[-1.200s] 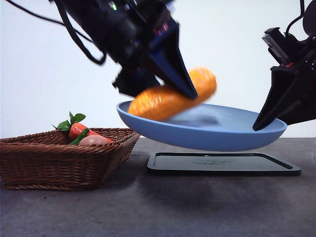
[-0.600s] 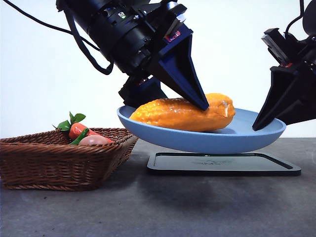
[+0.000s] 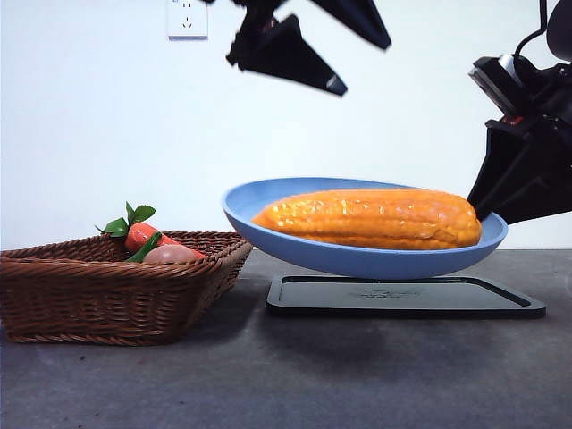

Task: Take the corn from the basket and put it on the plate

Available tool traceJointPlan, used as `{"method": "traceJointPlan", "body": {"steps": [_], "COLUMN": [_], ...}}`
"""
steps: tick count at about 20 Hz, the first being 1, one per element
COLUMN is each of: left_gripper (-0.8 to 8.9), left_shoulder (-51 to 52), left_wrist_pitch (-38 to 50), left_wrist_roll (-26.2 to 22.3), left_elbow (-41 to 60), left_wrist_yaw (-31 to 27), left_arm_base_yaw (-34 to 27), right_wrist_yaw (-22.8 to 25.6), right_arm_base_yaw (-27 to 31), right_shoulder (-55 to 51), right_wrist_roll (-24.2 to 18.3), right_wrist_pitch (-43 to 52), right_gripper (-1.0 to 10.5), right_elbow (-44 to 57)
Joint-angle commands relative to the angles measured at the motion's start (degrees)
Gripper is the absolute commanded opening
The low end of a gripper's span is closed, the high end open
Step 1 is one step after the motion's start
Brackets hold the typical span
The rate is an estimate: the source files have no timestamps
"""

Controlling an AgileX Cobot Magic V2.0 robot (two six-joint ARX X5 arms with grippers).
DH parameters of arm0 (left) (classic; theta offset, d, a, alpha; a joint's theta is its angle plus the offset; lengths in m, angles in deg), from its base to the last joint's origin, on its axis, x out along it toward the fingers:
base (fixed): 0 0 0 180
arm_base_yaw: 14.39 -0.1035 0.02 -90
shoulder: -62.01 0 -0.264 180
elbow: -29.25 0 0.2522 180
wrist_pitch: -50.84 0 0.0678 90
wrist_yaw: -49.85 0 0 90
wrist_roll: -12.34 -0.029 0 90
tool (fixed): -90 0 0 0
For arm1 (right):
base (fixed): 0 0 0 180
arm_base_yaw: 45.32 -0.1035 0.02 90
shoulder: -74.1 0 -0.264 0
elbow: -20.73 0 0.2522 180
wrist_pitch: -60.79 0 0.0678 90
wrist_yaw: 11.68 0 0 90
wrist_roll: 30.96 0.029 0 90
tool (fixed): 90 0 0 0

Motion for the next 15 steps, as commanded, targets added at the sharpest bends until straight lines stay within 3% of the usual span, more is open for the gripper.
{"method": "traceJointPlan", "body": {"steps": [1,15], "left_gripper": [3.15,3.13], "left_shoulder": [-0.52,0.20], "left_wrist_pitch": [-2.36,-6.51], "left_wrist_roll": [-1.36,-1.29], "left_elbow": [-4.44,-6.58], "left_wrist_yaw": [0.02,0.02], "left_arm_base_yaw": [0.11,0.00], "right_wrist_yaw": [-0.02,2.25], "right_arm_base_yaw": [1.53,7.17], "right_shoulder": [2.64,31.39], "right_wrist_roll": [0.85,0.81], "right_wrist_pitch": [1.05,-3.98], "right_gripper": [0.0,0.0], "right_elbow": [-2.93,-28.22]}}
